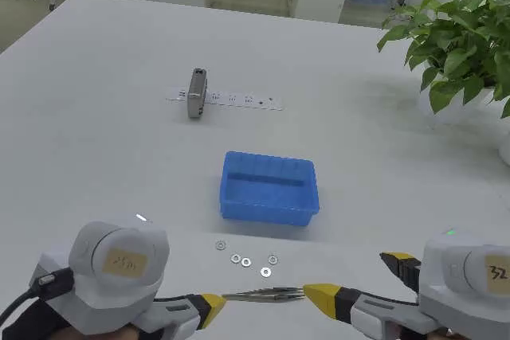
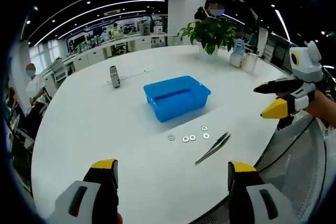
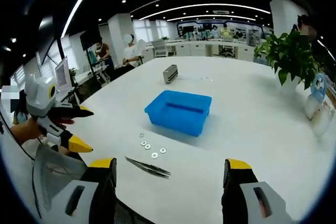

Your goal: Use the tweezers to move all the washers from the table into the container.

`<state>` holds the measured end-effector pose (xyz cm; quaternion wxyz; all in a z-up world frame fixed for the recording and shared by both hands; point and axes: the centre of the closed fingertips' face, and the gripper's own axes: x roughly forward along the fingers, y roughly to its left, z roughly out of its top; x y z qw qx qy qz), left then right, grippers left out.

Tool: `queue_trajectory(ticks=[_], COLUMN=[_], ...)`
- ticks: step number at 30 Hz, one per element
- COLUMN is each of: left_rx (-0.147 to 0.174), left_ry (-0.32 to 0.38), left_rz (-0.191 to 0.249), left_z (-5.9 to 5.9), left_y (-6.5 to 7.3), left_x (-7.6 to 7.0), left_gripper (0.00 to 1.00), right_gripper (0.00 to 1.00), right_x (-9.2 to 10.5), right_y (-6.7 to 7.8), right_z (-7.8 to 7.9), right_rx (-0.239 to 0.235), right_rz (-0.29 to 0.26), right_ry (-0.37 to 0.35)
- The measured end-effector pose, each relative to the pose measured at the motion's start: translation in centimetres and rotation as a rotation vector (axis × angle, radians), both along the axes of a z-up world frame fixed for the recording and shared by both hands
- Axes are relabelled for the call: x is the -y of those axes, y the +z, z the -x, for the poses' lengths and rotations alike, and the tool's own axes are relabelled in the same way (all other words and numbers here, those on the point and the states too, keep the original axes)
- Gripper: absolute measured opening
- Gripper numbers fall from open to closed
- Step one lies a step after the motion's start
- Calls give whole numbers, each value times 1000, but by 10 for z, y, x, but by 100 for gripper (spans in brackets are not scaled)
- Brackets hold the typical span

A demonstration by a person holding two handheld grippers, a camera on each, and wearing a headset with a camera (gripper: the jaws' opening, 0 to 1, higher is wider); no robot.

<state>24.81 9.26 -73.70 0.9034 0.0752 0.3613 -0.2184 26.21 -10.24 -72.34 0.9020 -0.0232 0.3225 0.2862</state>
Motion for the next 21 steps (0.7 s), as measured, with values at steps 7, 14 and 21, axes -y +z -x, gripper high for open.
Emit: queue_trajectory(ticks=[7, 14, 21], left_rx=[-11, -18, -23], left_ry=[-8, -20, -35], left_rz=[-5, -16, -22], left_z=[3, 4, 4], left_y=[-3, -5, -7], left_x=[2, 3, 6], left_gripper=[88, 87, 87], right_gripper=[94, 94, 94], right_x=[-1, 0, 3], right_y=[2, 2, 2], right_z=[-1, -2, -1], right_rx=[5, -4, -6], right_rz=[-4, -25, -18], right_ry=[-1, -14, -20])
